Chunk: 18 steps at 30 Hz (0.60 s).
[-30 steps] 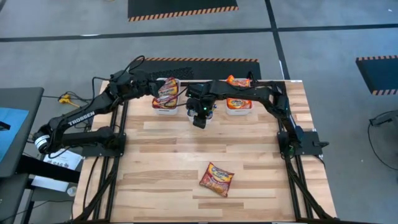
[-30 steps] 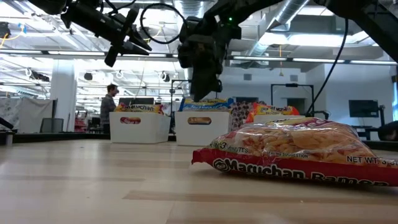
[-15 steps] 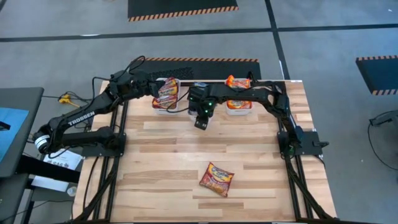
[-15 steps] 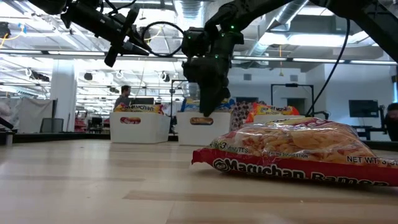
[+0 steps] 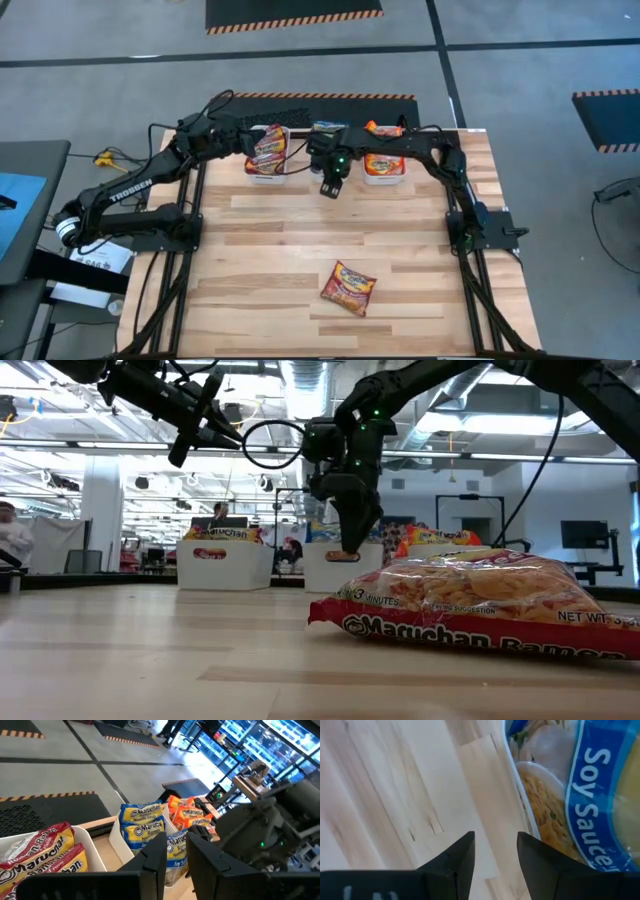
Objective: Sort Maruchan noodles
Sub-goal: Put the red noodle pack into the top left white bin
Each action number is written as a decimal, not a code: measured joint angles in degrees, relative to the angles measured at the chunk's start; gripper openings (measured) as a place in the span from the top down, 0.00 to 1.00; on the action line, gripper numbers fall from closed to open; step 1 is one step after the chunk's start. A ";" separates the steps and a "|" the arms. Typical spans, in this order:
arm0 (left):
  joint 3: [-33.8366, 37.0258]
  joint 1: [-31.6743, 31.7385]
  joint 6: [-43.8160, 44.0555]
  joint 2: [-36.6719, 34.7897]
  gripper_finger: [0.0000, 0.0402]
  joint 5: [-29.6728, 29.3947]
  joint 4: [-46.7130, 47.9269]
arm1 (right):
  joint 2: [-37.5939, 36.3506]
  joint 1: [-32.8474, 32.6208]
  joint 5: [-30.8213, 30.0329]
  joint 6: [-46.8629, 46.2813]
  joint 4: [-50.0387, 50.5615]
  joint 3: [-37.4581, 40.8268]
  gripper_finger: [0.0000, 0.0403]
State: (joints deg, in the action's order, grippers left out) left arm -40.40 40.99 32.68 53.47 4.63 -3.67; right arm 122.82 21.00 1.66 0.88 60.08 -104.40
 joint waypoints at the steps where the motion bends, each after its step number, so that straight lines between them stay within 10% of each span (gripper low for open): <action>1: 0.00 0.00 -0.45 0.00 0.85 0.45 0.03 | -0.38 0.04 0.55 0.54 0.51 0.00 0.57; 18: -0.02 -0.37 4.09 -5.29 0.85 20.58 -0.01 | -19.34 -1.89 2.72 -8.39 6.01 -3.98 0.57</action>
State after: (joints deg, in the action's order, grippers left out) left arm -40.42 40.62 36.77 48.18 25.22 -3.68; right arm 103.48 19.11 4.38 -7.51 66.09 -108.38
